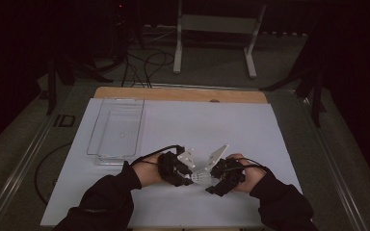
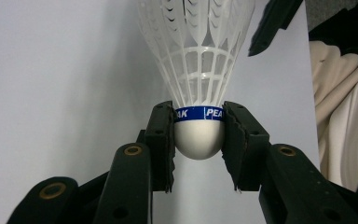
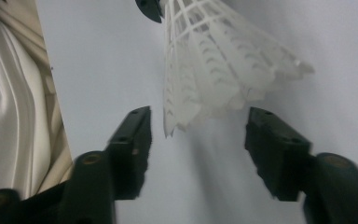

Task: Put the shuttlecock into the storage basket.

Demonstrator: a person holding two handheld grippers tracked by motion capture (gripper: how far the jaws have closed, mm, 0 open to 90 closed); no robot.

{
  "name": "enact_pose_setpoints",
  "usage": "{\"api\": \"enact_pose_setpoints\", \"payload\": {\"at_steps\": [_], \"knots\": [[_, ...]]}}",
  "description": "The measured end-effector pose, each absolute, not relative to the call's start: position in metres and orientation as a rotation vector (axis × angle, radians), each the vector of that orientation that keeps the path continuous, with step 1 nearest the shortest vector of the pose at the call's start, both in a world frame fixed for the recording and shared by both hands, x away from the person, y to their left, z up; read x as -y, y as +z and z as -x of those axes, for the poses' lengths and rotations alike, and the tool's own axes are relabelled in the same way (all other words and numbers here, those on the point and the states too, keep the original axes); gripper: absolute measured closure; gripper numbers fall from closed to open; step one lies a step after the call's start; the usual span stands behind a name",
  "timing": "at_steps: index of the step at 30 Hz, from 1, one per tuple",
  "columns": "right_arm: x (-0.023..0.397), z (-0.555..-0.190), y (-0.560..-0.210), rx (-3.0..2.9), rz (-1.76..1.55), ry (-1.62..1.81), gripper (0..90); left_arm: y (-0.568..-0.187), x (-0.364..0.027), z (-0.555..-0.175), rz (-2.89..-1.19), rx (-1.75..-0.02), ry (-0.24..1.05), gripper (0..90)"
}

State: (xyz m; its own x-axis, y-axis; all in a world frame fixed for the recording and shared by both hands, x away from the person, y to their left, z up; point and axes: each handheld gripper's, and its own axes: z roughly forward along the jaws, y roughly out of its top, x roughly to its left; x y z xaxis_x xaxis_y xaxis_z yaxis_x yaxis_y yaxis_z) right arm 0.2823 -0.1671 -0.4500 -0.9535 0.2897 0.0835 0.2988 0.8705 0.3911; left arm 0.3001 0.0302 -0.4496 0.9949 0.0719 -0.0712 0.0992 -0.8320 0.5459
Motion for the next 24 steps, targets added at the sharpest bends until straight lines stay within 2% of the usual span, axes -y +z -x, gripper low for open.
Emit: {"api": "enact_pose_setpoints", "payload": {"at_steps": [4, 6, 11, 24], "knots": [[0.170, -0.284, -0.450, 3.009, 0.516, -0.673, 30.2, -0.449, -0.033, -0.302, -2.562, -0.127, -0.057, 66.0], [0.171, -0.285, -0.450, 3.001, 0.524, -0.680, 30.4, -0.448, -0.035, -0.302, -2.564, -0.135, -0.060, 65.9], [0.174, -0.287, -0.454, 2.987, 0.562, -0.694, 14.3, -0.447, -0.040, -0.304, -2.568, -0.156, -0.082, 65.9], [0.198, -0.285, -0.465, 3.009, 0.603, -0.835, 9.8, -0.438, -0.060, -0.311, -2.554, -0.252, -0.059, 65.9]]}}
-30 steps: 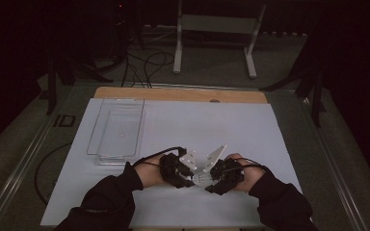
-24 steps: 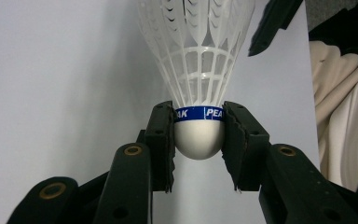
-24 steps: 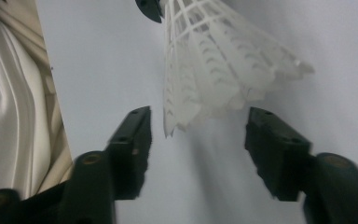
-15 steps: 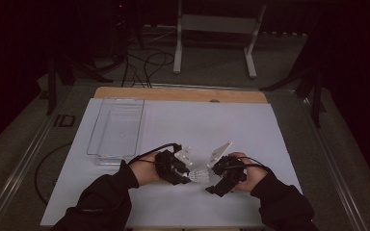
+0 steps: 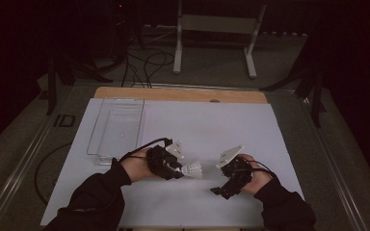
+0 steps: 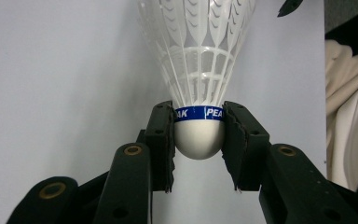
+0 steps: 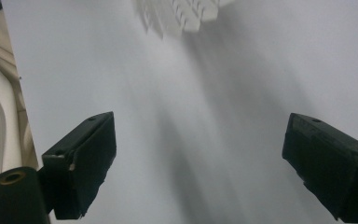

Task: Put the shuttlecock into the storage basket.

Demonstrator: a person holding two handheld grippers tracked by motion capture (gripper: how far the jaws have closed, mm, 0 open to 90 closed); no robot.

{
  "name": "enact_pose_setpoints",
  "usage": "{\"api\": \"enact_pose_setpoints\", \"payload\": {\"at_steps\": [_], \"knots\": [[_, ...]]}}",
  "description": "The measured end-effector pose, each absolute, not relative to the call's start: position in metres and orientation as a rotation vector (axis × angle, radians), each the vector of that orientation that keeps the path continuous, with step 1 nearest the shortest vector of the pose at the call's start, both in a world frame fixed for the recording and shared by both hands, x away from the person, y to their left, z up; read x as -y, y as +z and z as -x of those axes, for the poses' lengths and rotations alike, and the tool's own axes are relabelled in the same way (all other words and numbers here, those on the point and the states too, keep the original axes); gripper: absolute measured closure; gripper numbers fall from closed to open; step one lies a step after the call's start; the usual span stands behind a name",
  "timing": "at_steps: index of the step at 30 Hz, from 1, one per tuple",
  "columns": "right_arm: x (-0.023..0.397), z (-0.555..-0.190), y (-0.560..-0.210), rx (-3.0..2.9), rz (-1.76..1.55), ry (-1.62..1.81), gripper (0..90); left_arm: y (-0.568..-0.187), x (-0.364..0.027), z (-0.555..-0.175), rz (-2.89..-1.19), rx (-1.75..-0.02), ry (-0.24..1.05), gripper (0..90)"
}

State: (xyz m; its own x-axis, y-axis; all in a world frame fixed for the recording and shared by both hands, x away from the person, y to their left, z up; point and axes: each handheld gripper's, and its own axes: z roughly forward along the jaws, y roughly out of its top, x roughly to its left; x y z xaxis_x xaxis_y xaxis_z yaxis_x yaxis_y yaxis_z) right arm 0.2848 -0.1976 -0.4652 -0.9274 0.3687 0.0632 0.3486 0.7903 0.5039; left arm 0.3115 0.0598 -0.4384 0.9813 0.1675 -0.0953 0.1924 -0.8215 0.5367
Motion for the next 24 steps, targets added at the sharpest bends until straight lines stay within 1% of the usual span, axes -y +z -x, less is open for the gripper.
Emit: {"api": "enact_pose_setpoints", "payload": {"at_steps": [6, 14, 24], "knots": [[0.211, -0.280, -0.467, -2.898, -0.596, 0.895, 9.8, -0.432, -0.065, -0.313, -2.556, -0.274, -0.060, 65.9], [0.225, -0.276, -0.474, -2.846, -0.615, 0.905, 9.8, -0.426, -0.070, -0.315, -2.558, -0.322, -0.074, 65.9], [0.243, -0.270, -0.488, -2.807, -0.665, 0.916, 9.8, -0.415, -0.086, -0.317, -2.548, -0.375, -0.044, 65.8]]}}
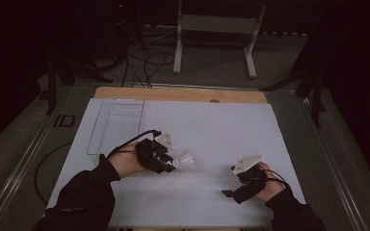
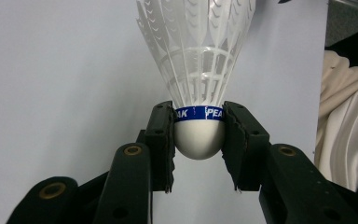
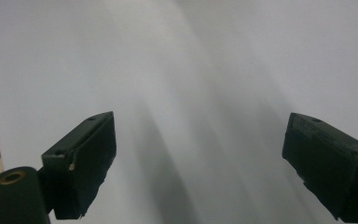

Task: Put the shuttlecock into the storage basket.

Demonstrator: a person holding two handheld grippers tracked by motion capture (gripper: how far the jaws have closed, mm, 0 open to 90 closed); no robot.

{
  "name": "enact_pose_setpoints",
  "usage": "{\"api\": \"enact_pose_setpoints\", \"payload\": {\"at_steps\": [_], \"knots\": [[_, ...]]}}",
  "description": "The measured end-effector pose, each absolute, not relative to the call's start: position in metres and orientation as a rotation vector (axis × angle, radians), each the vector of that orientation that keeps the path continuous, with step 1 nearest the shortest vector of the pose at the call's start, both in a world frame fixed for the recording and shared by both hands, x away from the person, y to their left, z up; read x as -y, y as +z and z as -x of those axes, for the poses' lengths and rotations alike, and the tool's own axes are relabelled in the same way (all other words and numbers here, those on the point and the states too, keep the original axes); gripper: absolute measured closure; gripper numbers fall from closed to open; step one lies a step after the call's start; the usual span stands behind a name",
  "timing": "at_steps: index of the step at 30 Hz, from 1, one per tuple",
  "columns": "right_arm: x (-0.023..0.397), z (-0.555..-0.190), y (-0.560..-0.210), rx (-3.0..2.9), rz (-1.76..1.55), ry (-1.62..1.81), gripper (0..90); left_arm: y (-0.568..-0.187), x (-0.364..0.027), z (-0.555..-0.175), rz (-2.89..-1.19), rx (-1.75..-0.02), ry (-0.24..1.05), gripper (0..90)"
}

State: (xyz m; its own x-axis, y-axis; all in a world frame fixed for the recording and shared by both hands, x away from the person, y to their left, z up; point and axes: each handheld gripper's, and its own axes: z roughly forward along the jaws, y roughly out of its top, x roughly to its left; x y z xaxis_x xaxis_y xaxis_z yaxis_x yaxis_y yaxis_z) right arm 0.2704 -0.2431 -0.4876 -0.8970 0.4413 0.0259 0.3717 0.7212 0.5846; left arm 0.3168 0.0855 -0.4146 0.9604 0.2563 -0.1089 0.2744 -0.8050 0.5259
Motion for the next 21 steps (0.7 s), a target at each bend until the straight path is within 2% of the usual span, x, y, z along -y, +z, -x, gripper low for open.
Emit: {"api": "enact_pose_setpoints", "payload": {"at_steps": [21], "knots": [[0.280, -0.262, -0.512, -2.708, -0.787, 1.032, 10.4, -0.387, -0.136, -0.323, -2.528, -0.500, 0.052, 65.9]]}}
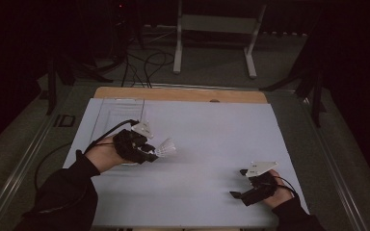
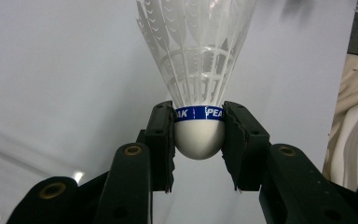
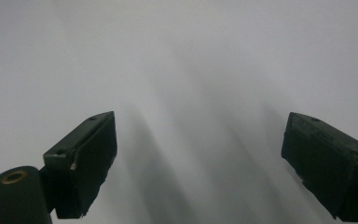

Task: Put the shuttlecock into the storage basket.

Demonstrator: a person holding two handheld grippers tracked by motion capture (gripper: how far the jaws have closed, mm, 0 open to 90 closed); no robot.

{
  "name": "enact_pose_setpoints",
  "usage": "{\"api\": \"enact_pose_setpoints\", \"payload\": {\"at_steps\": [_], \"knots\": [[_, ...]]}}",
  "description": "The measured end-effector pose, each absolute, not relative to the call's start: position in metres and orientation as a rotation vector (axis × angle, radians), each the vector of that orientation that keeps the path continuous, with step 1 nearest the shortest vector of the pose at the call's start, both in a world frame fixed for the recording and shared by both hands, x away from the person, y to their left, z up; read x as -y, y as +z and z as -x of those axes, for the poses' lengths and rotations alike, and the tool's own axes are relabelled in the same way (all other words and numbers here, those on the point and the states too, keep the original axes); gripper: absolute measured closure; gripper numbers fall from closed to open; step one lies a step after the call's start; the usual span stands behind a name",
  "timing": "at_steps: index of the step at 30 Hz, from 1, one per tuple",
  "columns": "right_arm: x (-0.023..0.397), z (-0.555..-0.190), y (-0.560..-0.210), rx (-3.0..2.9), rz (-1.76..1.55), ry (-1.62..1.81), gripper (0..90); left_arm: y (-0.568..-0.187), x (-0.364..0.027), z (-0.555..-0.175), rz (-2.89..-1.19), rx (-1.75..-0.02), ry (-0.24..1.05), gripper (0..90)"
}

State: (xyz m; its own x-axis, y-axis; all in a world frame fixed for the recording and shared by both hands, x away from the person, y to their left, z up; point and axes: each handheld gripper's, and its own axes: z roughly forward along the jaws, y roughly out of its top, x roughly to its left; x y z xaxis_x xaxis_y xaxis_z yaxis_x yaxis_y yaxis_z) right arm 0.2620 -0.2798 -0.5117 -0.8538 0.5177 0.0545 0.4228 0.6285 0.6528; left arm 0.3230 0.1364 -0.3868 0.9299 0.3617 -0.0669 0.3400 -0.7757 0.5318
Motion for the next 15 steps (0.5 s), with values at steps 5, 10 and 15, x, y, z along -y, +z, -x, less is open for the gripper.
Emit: {"api": "enact_pose_setpoints", "payload": {"at_steps": [5, 10, 15], "knots": [[0.284, -0.259, -0.513, -2.680, -0.794, 1.083, 10.4, -0.381, -0.149, -0.325, -2.519, -0.546, 0.061, 65.9], [0.287, -0.255, -0.516, -2.665, -0.774, 1.090, 10.3, -0.377, -0.159, -0.327, -2.514, -0.589, 0.063, 65.9], [0.288, -0.254, -0.516, -2.654, -0.772, 1.112, 10.4, -0.373, -0.170, -0.328, -2.500, -0.628, 0.074, 65.9]]}}
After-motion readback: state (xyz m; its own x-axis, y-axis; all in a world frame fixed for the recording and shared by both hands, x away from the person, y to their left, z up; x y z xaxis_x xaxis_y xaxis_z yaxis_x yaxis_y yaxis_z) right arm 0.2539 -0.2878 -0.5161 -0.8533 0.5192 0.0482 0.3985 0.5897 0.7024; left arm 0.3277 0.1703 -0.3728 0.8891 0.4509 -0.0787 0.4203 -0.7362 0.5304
